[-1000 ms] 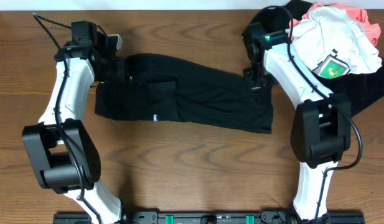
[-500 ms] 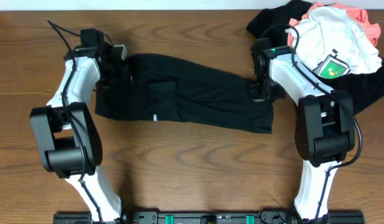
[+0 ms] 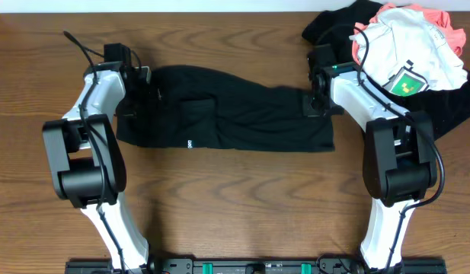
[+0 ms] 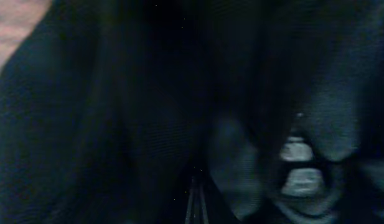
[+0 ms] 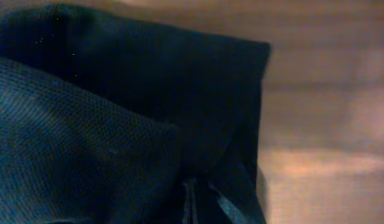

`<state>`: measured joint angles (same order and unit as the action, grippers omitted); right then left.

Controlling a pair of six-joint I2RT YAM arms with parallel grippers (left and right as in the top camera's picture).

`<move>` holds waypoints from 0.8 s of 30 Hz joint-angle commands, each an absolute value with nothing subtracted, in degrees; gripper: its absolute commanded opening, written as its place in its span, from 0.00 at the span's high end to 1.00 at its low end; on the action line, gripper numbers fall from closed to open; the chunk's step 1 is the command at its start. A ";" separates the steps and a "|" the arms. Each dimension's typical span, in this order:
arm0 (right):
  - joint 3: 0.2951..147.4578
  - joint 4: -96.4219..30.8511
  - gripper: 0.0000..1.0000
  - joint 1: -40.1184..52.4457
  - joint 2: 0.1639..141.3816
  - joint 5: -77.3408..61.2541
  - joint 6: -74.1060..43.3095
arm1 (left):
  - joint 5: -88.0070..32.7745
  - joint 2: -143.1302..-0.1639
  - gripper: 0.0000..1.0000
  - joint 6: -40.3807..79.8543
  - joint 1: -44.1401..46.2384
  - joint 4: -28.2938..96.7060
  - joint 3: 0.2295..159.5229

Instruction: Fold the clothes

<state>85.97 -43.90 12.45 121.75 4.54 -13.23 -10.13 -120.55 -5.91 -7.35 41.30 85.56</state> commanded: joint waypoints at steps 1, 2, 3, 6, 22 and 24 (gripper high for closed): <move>84.99 -42.09 0.99 12.60 122.65 3.60 -14.11 | -7.20 -121.38 0.94 -3.66 -9.23 41.45 83.48; 84.99 -41.47 0.99 12.60 122.65 3.62 -14.09 | -7.18 -121.38 0.94 -3.55 -9.69 41.39 83.05; 84.99 -41.04 0.99 12.60 122.65 3.62 -14.09 | -7.20 -121.38 0.94 -3.53 -10.26 41.21 82.48; 84.99 -40.23 0.99 12.60 122.65 3.57 -14.11 | -7.20 -121.38 0.94 -2.37 -11.79 40.60 81.14; 85.21 -41.41 0.99 12.82 122.26 -1.65 -14.35 | -7.29 -120.88 0.94 0.14 -14.39 40.18 80.77; 85.65 -42.33 0.99 12.82 121.08 -2.00 -14.44 | -7.46 -119.55 0.94 0.14 -14.39 40.23 80.86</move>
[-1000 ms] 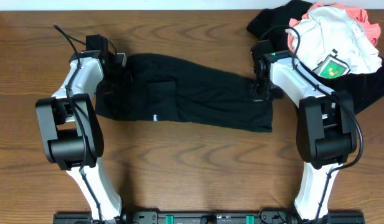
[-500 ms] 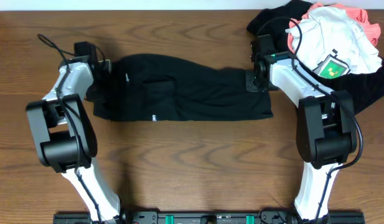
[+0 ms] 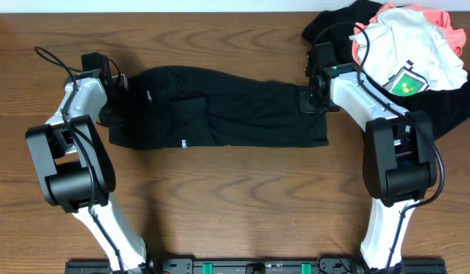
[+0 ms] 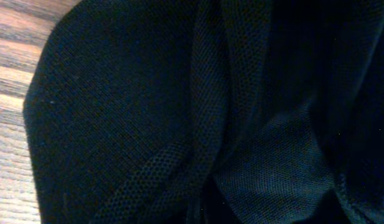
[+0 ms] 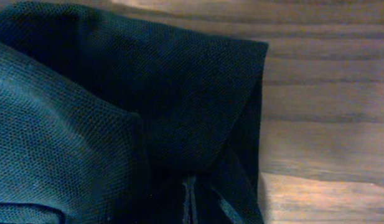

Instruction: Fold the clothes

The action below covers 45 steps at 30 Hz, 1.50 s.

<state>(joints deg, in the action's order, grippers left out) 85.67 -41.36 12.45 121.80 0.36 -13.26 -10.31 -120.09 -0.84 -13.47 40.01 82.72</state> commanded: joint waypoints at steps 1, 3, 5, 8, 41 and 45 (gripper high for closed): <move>85.80 -42.74 0.99 12.80 120.01 -1.98 -14.59 | -7.46 -118.30 0.94 0.14 -14.39 40.16 80.86; 85.89 -42.94 0.99 12.73 117.54 -1.98 -14.59 | -7.46 -115.48 0.94 0.14 -14.39 39.72 80.86; 85.89 -43.05 0.93 12.64 114.15 -1.98 -14.57 | -7.46 -111.96 0.94 0.14 -14.39 39.24 80.86; 85.86 -43.18 0.67 12.53 109.30 -1.93 -14.50 | -7.49 -106.39 0.94 0.12 -14.39 38.89 80.86; 80.12 -47.33 0.01 5.96 105.01 -8.78 -11.16 | -27.31 -109.67 0.15 -6.98 -22.96 36.77 80.84; 80.14 -47.31 0.01 5.98 105.01 -9.32 -10.57 | -32.12 -111.98 0.11 -8.73 -24.77 35.03 80.84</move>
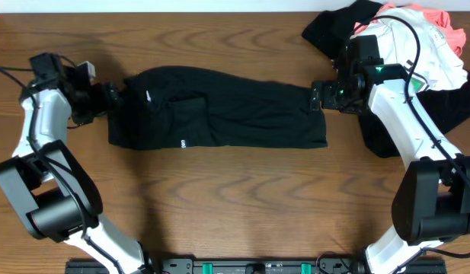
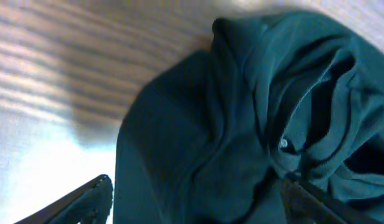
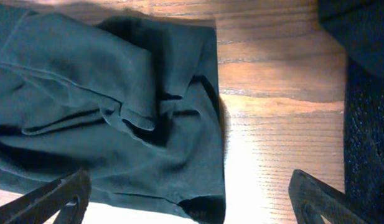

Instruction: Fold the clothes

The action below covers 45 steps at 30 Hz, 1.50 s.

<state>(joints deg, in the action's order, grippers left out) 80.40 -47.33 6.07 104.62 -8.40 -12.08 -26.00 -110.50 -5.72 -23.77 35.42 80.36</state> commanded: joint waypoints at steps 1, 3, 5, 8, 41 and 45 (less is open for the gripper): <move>80.12 -47.31 0.01 5.98 105.01 -9.30 -10.57 | -33.76 -112.49 0.11 -9.58 -25.19 35.05 80.84; 80.12 -47.29 0.01 5.98 105.01 -9.30 -10.59 | -36.73 -113.91 0.10 -10.72 -26.15 35.05 80.84; 80.14 -47.27 0.01 5.98 105.01 -9.32 -10.57 | -37.76 -115.33 0.10 -10.92 -27.03 35.07 80.84; 80.12 -47.37 0.01 5.98 105.01 -9.50 -10.57 | -38.00 -117.12 0.09 -10.94 -28.03 35.27 80.84; 80.14 -46.85 0.01 6.07 105.01 -10.98 -10.20 | -50.61 -125.60 0.00 -19.46 -27.31 40.03 80.84; 80.14 -46.46 0.01 6.07 105.01 -10.98 -10.22 | -50.54 -125.60 0.00 -19.51 -24.60 39.83 80.84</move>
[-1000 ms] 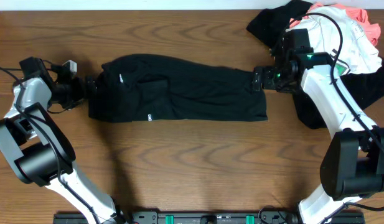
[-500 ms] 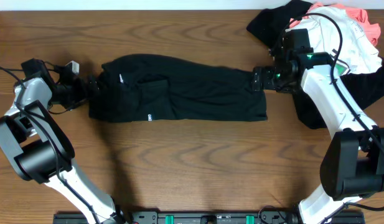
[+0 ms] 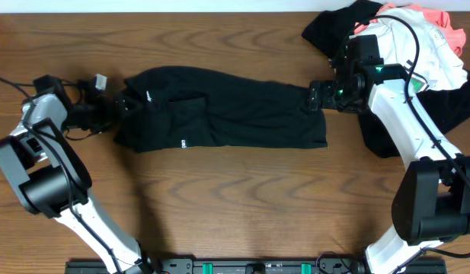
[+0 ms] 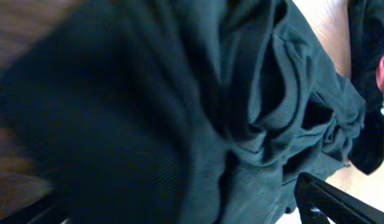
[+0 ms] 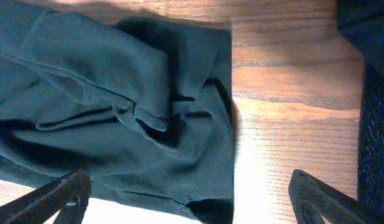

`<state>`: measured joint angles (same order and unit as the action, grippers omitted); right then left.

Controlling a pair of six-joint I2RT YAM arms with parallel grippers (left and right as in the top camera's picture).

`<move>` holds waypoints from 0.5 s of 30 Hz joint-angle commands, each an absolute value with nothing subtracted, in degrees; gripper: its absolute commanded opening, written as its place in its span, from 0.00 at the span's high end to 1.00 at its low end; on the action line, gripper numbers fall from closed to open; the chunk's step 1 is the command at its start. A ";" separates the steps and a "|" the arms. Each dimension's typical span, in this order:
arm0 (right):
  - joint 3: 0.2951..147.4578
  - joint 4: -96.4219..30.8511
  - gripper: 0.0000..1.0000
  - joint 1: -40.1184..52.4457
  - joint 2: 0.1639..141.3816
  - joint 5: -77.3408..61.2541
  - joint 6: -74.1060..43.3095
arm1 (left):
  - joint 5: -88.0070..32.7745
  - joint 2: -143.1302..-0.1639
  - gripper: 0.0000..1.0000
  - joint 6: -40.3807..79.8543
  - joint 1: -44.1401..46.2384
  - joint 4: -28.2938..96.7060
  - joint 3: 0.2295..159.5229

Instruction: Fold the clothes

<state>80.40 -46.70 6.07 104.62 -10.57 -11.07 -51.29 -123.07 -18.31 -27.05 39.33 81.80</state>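
Note:
A black garment (image 3: 219, 110) lies stretched out in a long band across the middle of the wooden table (image 3: 235, 198). My left gripper (image 3: 113, 108) is at its left end; in the left wrist view bunched black cloth (image 4: 198, 106) fills the frame between the wide-apart fingers (image 4: 332, 202), so the left gripper (image 4: 179, 214) is open. My right gripper (image 3: 317, 96) hovers over the garment's right end (image 5: 179, 124). It (image 5: 192, 208) is open, its fingers spread on either side of the cloth's corner.
A pile of other clothes (image 3: 417, 46), white, pink and black, lies at the back right corner, just behind my right arm. A black piece of that pile (image 5: 375, 124) shows at the right edge of the right wrist view. Bare wood lies in front of the garment.
My left gripper has moved right from just off the garment's left end onto it, still open, and the cloth there is pushed slightly rightward. The right gripper has hardly moved.
Both wrists first sat tight against the garment's two ends, cloth filling their views. Then the left end was further left and the band straighter. After that both grippers stood open and drawn back from the ends. Now the left one is back at the left end.

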 commanded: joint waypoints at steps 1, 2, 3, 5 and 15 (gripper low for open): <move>80.14 -46.44 0.01 6.07 105.01 -10.98 -10.22 | -50.43 -125.60 0.00 -19.51 -23.77 39.70 80.84; 80.14 -46.44 0.01 6.07 105.01 -10.98 -10.22 | -49.98 -125.60 0.00 -19.51 -23.07 39.44 80.84; 80.14 -46.46 0.01 6.07 105.01 -10.98 -10.22 | -49.45 -125.60 0.00 -19.46 -22.46 39.13 80.84; 80.12 -46.48 0.01 6.07 105.01 -10.98 -10.22 | -48.75 -125.60 0.00 -19.46 -21.41 38.65 80.84; 80.14 -46.26 0.01 6.09 105.01 -11.05 -10.22 | -45.36 -125.69 0.02 -19.42 -17.47 37.04 80.84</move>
<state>80.40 -46.44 6.07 104.62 -10.57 -11.07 -50.33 -123.13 -18.46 -19.40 37.23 81.80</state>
